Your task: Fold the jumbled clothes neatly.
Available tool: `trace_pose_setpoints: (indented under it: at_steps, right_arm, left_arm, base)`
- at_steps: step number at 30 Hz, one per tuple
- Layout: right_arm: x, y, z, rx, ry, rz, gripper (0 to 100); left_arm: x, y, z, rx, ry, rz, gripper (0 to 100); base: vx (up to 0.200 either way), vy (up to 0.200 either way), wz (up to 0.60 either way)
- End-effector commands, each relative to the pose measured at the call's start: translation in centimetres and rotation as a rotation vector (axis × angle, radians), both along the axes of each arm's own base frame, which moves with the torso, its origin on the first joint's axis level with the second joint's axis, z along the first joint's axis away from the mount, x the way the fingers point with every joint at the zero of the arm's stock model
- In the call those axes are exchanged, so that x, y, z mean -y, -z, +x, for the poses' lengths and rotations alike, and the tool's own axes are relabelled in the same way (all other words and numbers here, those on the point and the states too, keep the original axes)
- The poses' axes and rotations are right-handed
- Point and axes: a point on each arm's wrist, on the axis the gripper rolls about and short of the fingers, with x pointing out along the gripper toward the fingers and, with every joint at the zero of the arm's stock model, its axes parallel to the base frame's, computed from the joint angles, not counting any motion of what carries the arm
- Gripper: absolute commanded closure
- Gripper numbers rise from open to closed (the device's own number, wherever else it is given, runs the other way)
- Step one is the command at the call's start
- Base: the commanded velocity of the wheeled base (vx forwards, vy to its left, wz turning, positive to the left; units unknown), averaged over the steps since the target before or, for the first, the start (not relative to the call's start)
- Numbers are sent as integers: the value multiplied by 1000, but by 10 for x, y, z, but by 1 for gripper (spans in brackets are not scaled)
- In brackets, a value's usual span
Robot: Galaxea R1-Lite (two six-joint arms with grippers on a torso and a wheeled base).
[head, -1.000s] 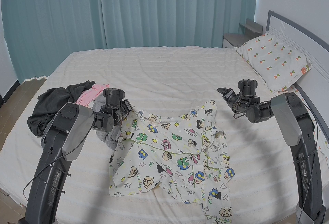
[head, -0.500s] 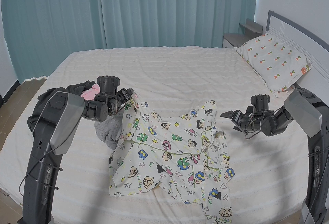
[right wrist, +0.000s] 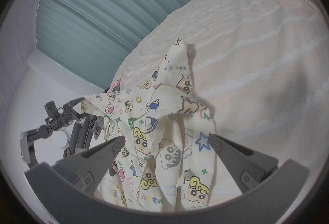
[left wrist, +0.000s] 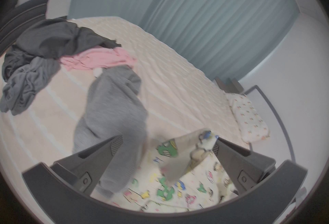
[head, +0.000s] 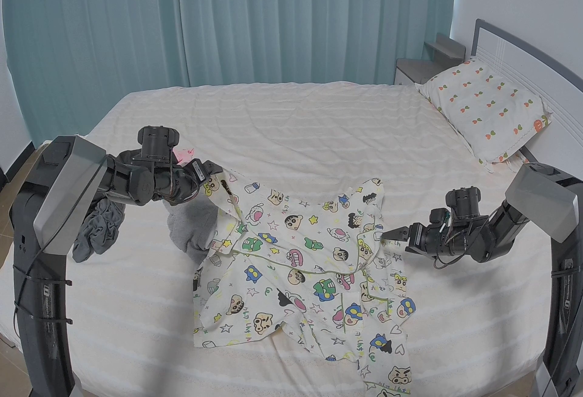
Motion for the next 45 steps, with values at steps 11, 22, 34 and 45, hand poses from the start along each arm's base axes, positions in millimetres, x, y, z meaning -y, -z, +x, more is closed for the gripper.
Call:
trace_pose_setpoints:
  at_steps: [11, 22, 34, 45]
  right_arm:
    - [2, 28, -1, -50, -9, -36, 0]
    - [3, 43, 0, -70, -18, -55, 0]
    - [1, 39, 13, -115, -11, -62, 100]
    - [46, 13, 5, -94, 96, -60, 100]
  left_arm:
    - [-1, -13, 20, -33, -125, 56, 0]
    - [29, -8, -28, -93, 0, -28, 0]
    - [54, 16, -69, -103, 27, -94, 0]
    - [58, 25, -98, -79, 53, -88, 0]
  base:
    - [0, 0, 0]
    - [0, 0, 0]
    - [0, 0, 0]
    - [0, 0, 0]
